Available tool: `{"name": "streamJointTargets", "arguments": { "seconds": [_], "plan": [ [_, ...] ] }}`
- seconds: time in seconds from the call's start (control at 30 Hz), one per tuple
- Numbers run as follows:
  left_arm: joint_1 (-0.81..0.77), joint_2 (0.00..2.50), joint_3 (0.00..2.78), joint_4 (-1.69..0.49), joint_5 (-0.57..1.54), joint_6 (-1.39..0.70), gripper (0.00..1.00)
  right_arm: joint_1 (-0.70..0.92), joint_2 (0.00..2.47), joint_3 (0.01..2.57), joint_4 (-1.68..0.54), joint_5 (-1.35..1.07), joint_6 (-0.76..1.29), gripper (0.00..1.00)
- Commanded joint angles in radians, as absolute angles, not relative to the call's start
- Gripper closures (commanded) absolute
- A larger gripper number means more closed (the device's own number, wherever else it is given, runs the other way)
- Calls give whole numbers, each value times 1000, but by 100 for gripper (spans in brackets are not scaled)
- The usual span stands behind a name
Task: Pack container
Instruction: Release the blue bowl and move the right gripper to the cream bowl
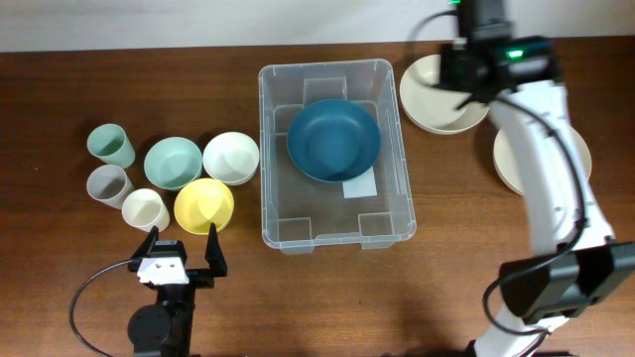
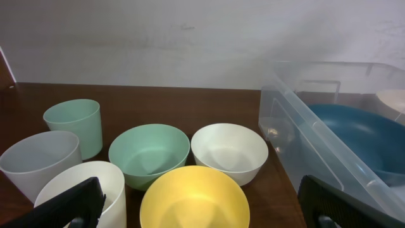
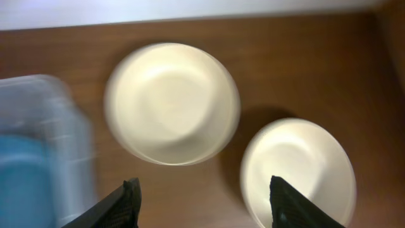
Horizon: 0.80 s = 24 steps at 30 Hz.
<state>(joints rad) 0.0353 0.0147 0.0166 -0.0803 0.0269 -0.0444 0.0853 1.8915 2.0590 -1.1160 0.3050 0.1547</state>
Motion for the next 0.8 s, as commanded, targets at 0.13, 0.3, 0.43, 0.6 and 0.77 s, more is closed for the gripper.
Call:
{"name": "streamJointTargets", "arguments": {
  "seconds": [0.13, 0.3, 0.43, 0.6, 0.77],
  "plan": [
    [36, 7, 9, -80, 38, -25, 0, -208, 1887, 2067, -1177, 215, 195, 34],
    [36, 7, 9, -80, 38, -25, 0, -398, 1888, 2059, -1223, 210, 197, 27],
    [36, 7, 9, -80, 38, -25, 0, -529, 1892, 2017, -1213, 138, 197, 22],
    [36, 7, 9, -80, 38, -25, 0, -656, 1905, 1908, -1156, -5, 156, 15],
    [36, 7, 9, -80, 38, -25, 0, -689, 1906, 1732, -1028, -63, 55, 15]
  ]
}}
